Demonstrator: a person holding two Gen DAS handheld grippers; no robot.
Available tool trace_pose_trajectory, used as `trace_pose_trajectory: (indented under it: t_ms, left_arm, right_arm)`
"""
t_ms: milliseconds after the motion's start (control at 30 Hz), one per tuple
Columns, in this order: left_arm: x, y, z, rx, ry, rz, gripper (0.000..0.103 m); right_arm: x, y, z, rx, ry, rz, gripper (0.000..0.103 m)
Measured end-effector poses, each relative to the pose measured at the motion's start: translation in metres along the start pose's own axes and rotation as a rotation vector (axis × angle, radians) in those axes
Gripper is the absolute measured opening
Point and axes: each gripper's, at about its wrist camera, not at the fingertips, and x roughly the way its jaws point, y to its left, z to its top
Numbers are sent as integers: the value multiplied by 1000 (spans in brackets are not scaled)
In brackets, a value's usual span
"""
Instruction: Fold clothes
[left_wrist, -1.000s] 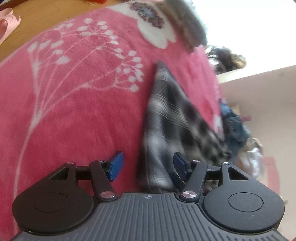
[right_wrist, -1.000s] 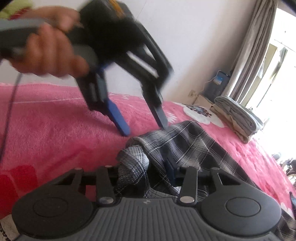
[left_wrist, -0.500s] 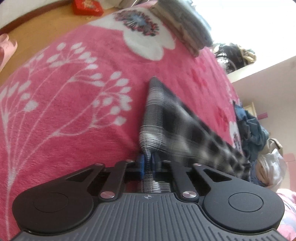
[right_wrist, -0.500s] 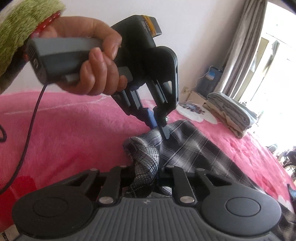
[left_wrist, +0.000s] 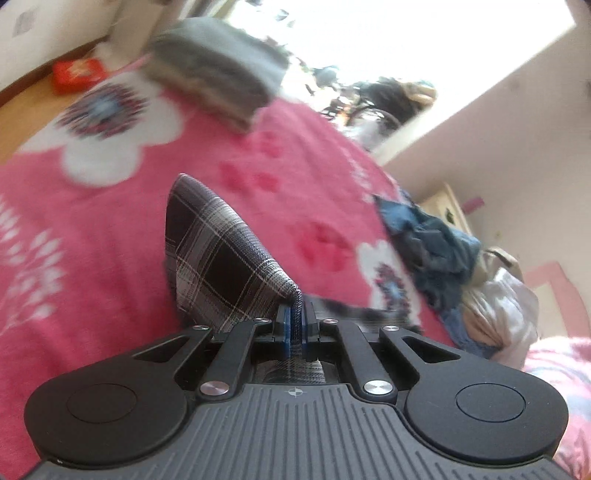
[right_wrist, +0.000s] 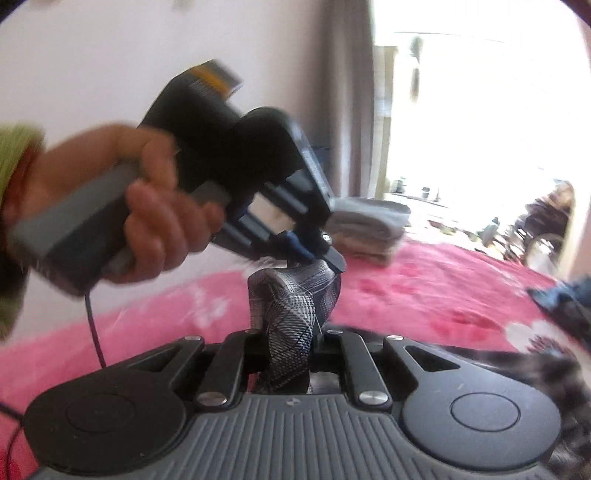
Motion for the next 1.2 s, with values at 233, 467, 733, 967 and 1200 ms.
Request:
trace_pose_trajectory:
  t_ms: [233,467,733,967,1200]
  left_arm:
    - [51,-86,0,147,40,-38,3]
    - [128,-164,-30,304,134,-71,2]
    - [189,-211,-61,400,214,-103,0]
    - [192,-203,-64,398,255,-99,0]
    - [170,-162,-41,454,166,42,31]
  right_arm:
    - [-43,-76,4,211,-63,-128,12]
    - [-79,-148,-21,391,-61,-254,12]
    - [-86,-209,-56,560,-15,-332,11]
    - [-93,-232,-89,729,33,-334,11]
    - [-98,-246,-110,954,20,-272,11]
